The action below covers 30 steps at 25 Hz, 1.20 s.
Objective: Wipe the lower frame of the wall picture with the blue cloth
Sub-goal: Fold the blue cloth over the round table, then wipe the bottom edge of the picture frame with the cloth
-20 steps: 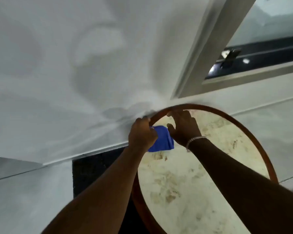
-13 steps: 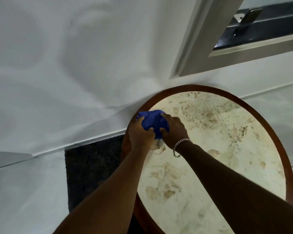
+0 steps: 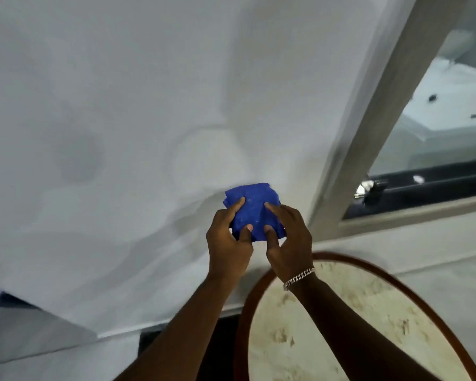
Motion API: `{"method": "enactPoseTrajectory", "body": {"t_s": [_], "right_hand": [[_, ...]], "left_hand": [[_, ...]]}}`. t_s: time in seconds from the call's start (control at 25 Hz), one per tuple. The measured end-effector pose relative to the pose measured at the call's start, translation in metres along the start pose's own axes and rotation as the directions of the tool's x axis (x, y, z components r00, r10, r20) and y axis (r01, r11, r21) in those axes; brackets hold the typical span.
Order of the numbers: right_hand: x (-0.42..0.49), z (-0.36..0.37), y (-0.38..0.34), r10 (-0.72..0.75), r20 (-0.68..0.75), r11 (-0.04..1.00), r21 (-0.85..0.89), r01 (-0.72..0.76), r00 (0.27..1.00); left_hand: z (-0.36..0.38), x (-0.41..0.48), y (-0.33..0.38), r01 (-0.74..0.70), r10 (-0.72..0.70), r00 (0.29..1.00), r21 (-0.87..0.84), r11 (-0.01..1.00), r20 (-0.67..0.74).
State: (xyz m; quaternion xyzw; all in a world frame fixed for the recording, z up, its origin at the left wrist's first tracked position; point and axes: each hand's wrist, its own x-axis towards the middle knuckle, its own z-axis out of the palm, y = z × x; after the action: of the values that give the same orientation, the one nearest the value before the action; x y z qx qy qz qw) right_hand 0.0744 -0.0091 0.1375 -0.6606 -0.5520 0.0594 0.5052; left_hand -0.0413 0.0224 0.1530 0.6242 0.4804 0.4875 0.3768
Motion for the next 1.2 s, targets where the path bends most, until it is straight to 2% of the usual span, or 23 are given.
{"method": "enactPoseTrajectory", "body": {"t_s": [0.08, 0.2, 0.36, 0.52, 0.6, 0.68, 0.76, 0.84, 0.88, 0.92, 1.0, 1.08, 1.12, 1.2], "right_hand": [[0.039, -0.014, -0.062, -0.129, -0.119, 0.992, -0.003, 0.13, 0.984], [0.094, -0.032, -0.144, -0.261, -0.296, 0.958, 0.035, 0.284, 0.919], [0.158, -0.059, -0.249, -0.394, -0.492, 0.869, 0.076, 0.488, 0.777], [0.205, -0.08, -0.311, -0.463, -0.587, 0.809, 0.025, 0.587, 0.664], [0.227, -0.089, -0.333, -0.469, -0.617, 0.834, -0.074, 0.547, 0.632], [0.244, -0.091, -0.351, -0.535, -0.614, 0.827, -0.241, 0.508, 0.58], [0.257, -0.083, -0.362, -0.672, -0.539, 0.734, -0.391, 0.556, 0.508], [0.265, -0.074, -0.37, -0.759, -0.464, 0.651, -0.509, 0.564, 0.457], [0.269, -0.07, -0.371, -0.769, -0.452, 0.639, -0.534, 0.553, 0.452], [0.271, -0.066, -0.37, -0.764, -0.452, 0.645, -0.539, 0.542, 0.46], [0.272, -0.059, -0.361, -0.751, -0.46, 0.66, -0.537, 0.525, 0.473], [0.271, -0.056, -0.354, -0.741, -0.482, 0.672, -0.54, 0.507, 0.468], [0.274, -0.056, -0.357, -0.729, -0.509, 0.684, -0.532, 0.498, 0.457], [0.285, -0.059, -0.374, -0.699, -0.57, 0.712, -0.5, 0.493, 0.432]], "left_hand": [[-0.036, 0.029, 0.063, -0.177, 0.175, 0.982, -0.02, 0.984, -0.066], [-0.083, 0.071, 0.147, -0.399, 0.391, 0.907, -0.023, 0.917, -0.156], [-0.144, 0.118, 0.253, -0.648, 0.651, 0.733, 0.087, 0.757, -0.198], [-0.182, 0.15, 0.329, -0.78, 0.817, 0.557, 0.246, 0.576, -0.147], [-0.193, 0.163, 0.358, -0.806, 0.852, 0.511, 0.28, 0.521, -0.115], [-0.201, 0.176, 0.379, -0.818, 0.862, 0.494, 0.276, 0.505, -0.113], [-0.207, 0.186, 0.391, -0.814, 0.853, 0.513, 0.262, 0.519, -0.096], [-0.214, 0.193, 0.394, -0.818, 0.856, 0.516, 0.297, 0.493, 0.0], [-0.221, 0.198, 0.396, -0.824, 0.868, 0.493, 0.354, 0.443, 0.061], [-0.229, 0.202, 0.398, -0.83, 0.891, 0.44, 0.428, 0.358, 0.108], [-0.253, 0.217, 0.407, -0.808, 0.949, 0.271, 0.575, 0.132, 0.163], [-0.28, 0.239, 0.423, -0.719, 0.962, 0.149, 0.693, -0.055, 0.23], [-0.294, 0.249, 0.431, -0.665, 0.951, 0.127, 0.736, -0.128, 0.281], [-0.319, 0.269, 0.444, -0.547, 0.911, 0.136, 0.796, -0.26, 0.39]]}}
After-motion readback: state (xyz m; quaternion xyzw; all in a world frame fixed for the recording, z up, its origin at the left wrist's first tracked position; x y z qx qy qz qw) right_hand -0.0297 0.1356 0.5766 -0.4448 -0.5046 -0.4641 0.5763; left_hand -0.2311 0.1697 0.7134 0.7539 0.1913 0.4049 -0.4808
